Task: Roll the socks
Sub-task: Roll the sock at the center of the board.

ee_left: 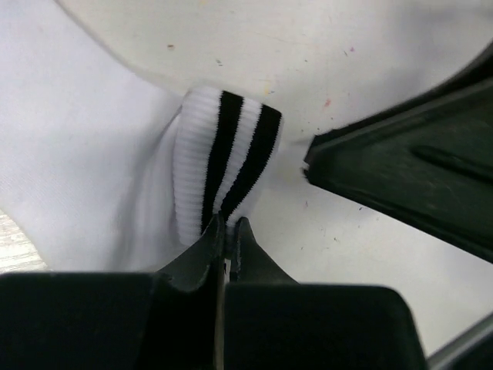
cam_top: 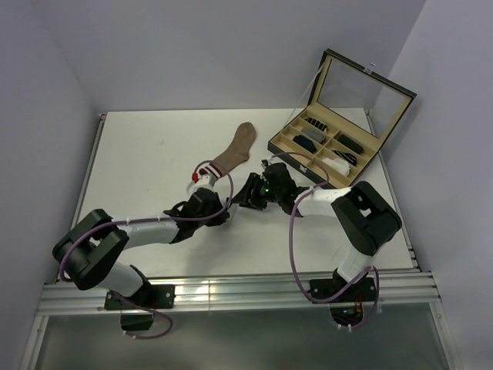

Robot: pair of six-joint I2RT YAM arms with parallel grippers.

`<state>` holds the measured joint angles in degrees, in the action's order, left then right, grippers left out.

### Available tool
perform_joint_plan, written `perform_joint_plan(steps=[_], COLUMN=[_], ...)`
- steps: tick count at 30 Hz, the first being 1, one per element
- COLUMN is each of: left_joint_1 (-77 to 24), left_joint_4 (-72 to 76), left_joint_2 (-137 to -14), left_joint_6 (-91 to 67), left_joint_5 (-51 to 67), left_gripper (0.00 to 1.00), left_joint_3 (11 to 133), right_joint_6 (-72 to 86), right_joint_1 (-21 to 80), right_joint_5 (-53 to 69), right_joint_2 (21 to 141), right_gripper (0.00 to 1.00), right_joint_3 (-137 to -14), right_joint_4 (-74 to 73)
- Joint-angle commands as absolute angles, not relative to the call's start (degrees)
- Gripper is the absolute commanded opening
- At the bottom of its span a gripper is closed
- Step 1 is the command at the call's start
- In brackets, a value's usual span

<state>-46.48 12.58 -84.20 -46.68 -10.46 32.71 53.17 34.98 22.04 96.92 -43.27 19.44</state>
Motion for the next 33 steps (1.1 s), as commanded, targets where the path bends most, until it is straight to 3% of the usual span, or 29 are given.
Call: perform_joint_plan(steps=[1,9,33], left_joint_1=[-42.63,-35.96,-29.79], left_joint_4=[18.54,29.26,53.7], left_joint_2=[-84.28,-86.39,-94.83], left_joint_6=[-52.03,-59.76,-76.02], left_joint_5=[0.51,11.15,21.18], left_gripper=[0.0,0.0,0.0], left_joint_3=[30.59,25.05,14.68], right_joint_6=[53.35,53.44,54.49], right_joint_1=[34.72,34.72,35.33], right_joint_5=[22.5,24.17,27.16], right_joint_2=[95.27,98.43,107.49], right_gripper=[0.5,0.54,0.55], right_joint_3=[-42.19,-42.89,-44.65], right_joint_4=[24.61,27.06,31.29])
